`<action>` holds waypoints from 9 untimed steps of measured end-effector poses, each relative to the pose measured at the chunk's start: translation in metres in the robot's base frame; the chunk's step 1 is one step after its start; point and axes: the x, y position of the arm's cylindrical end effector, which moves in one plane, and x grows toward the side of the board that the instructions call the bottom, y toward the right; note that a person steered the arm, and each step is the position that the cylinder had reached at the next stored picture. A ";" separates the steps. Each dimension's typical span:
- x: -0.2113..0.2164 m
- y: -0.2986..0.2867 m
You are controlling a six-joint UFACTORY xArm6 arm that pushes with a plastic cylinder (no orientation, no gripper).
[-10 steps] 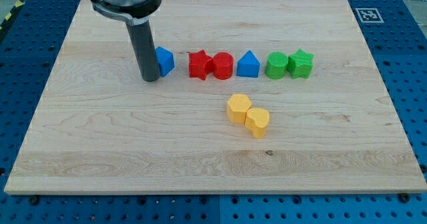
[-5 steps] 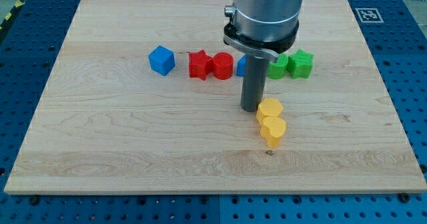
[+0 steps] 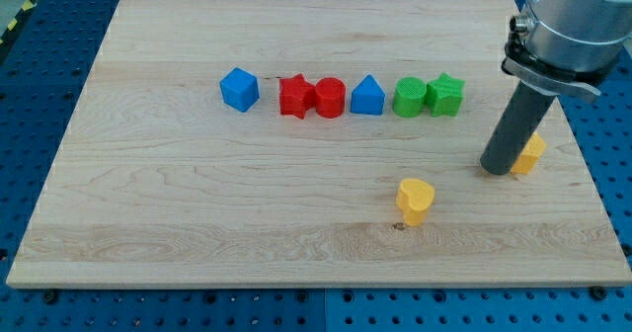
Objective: Move the yellow hexagon to the right of the green star
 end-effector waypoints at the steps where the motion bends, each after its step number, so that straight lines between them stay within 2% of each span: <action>1: 0.026 0.004; 3: -0.024 0.026; 4: 0.002 0.041; 5: 0.011 0.066; 7: -0.038 0.072; 8: -0.035 0.080; 9: -0.012 0.082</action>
